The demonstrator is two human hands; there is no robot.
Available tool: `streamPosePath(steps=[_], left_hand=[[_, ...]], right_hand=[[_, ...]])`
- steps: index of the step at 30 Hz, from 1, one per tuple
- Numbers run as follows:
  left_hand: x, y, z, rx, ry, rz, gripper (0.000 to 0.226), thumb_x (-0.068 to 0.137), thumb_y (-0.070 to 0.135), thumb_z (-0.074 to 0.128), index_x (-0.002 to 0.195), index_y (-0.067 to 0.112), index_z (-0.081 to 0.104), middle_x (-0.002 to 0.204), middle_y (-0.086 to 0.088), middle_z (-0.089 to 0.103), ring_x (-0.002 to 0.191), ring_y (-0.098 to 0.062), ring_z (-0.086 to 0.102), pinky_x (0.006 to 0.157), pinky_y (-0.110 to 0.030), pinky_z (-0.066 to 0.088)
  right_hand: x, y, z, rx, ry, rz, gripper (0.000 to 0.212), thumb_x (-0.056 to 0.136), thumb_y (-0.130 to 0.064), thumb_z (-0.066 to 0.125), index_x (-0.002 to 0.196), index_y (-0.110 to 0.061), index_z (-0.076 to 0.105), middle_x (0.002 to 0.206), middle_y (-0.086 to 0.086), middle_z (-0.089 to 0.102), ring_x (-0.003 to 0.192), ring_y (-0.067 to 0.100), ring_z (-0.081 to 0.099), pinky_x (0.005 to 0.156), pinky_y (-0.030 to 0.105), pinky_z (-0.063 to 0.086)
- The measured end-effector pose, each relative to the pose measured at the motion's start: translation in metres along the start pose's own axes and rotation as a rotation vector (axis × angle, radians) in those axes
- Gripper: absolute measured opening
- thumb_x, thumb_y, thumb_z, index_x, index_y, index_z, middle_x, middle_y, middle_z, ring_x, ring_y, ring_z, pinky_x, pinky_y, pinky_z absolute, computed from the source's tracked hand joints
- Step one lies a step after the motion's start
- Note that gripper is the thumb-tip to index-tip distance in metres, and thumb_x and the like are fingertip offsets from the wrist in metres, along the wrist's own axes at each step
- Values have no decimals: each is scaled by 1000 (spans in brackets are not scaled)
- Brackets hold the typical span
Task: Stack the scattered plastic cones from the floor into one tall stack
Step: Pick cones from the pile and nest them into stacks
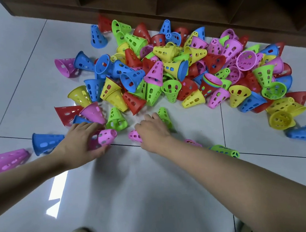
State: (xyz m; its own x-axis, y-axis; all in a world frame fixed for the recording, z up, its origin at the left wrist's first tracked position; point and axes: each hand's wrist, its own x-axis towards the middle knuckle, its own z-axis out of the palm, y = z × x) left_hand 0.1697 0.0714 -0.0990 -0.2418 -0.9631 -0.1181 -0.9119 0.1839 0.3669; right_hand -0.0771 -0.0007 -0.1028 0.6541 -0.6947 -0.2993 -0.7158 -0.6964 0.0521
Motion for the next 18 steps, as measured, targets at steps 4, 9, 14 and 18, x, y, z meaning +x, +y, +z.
streamPosePath(steps=[4,9,14,18], left_hand=[[5,16,-6,-154,20,-72,49,87,70,45,97,23,48,77,7,51,74,-20,49,73,-36,37],[11,47,-12,-366,21,-57,52,89,68,49,111,22,58,101,4,63,92,-16,59,82,-32,49],[21,102,-18,-485,14,87,43,85,70,58,108,35,57,104,14,56,100,-3,55,86,-17,44],[29,145,-14,-530,-14,218,50,85,62,66,122,29,58,110,19,54,106,-1,52,91,-11,39]], right_hand=[[-18,21,-33,300,128,60,40,80,-46,66,110,-20,58,108,1,64,107,25,52,84,36,34],[-84,66,-69,677,227,193,37,78,-47,72,103,-23,60,85,-7,60,85,16,52,77,34,44],[-164,101,-82,879,338,360,41,75,-29,82,108,-32,59,98,-18,65,93,-5,57,78,8,42],[-207,117,-66,869,393,494,46,72,-28,82,109,-33,56,101,-20,64,98,-2,57,81,9,42]])
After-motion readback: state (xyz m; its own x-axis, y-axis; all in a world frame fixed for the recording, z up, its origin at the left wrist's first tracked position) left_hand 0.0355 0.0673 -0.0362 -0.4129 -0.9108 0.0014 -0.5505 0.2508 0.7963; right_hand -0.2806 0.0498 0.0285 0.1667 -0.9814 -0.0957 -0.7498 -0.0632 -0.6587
